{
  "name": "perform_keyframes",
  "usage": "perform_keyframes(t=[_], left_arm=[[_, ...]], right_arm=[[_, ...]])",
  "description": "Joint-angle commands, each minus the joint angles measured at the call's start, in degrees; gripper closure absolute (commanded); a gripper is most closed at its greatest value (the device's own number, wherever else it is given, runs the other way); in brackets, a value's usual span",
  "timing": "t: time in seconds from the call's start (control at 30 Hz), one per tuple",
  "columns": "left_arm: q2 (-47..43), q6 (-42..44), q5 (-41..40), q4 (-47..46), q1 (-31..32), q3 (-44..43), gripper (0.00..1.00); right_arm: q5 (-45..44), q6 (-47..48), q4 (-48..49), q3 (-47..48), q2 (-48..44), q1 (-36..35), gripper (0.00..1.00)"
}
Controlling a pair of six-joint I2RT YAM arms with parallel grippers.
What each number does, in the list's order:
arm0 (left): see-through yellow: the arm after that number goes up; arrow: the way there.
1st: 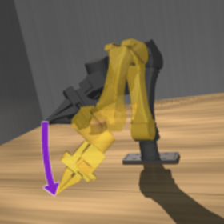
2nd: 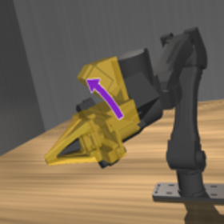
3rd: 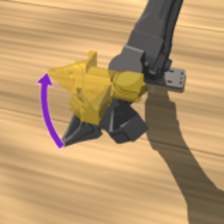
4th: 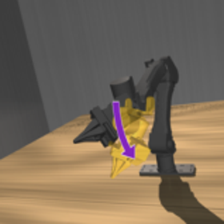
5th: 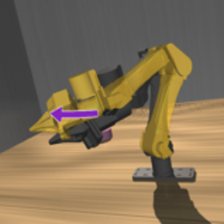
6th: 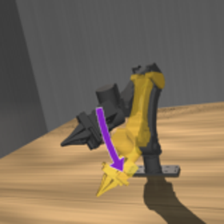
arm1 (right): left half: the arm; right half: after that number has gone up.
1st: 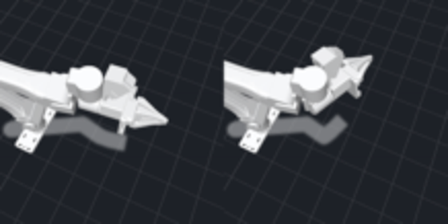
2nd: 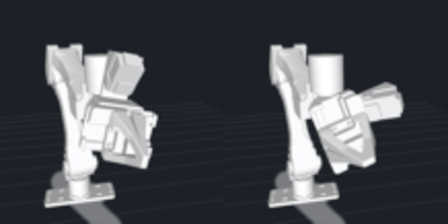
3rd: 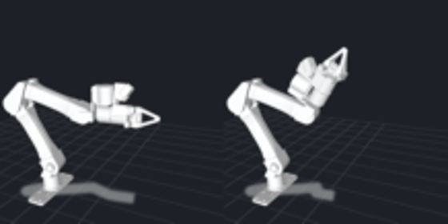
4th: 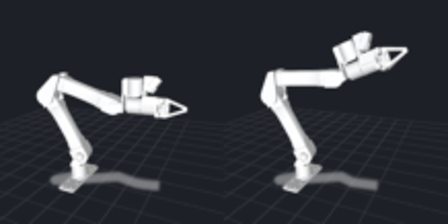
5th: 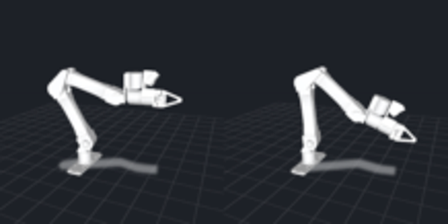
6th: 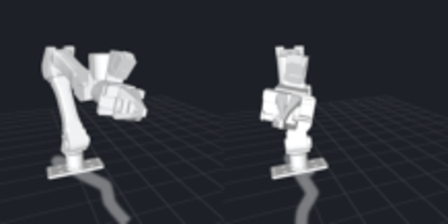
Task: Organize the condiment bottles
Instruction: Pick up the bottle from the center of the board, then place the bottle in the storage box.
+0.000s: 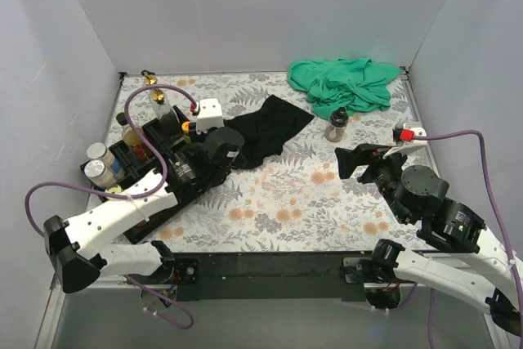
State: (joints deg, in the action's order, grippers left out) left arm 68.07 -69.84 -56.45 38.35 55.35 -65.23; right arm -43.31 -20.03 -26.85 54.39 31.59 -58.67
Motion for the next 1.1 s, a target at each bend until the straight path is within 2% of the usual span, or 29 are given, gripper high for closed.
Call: perform_keyframes(t=[0.0,0.17,0.4,0.5,0.77,0.93,1.0,1.07], left_arm=[[-3.9,8.1,-2.7,-8.6,-4.3,-1.0,1.00],[-4.4,12.6,1.1,-15.7,-9.6,1.5,1.00],[-3.5,12.5,4.8,-19.1,-15.0,6.2,1.00],[-4.1,11.4,9.0,-21.4,-17.3,9.2,1.00],[-3.6,8.8,11.3,-25.2,-19.1,16.4,1.00],[-3.6,7.7,14.3,-26.1,-20.0,17.5,1.00],[-4.0,7.3,15.1,-26.7,-20.1,18.0,0.87],[-4.4,7.1,15.8,-26.8,-20.2,18.2,0.80]], right_arm=[[-0.7,-0.4,1.8,0.2,-0.4,-0.3,0.05],[-0.8,-0.4,1.8,0.3,-0.9,-0.3,0.04],[0.5,-0.5,1.5,-0.6,-1.5,-0.3,0.04],[0.4,-0.3,1.4,-1.0,-1.5,-0.3,0.04],[0.9,0.0,1.3,-1.1,-2.1,-0.3,0.04],[0.7,0.0,1.3,-1.6,-1.7,-0.3,0.04],[1.1,0.1,0.9,-1.4,-1.4,-0.3,0.04],[1.3,0.0,0.4,-1.2,-1.3,-0.3,0.04]])
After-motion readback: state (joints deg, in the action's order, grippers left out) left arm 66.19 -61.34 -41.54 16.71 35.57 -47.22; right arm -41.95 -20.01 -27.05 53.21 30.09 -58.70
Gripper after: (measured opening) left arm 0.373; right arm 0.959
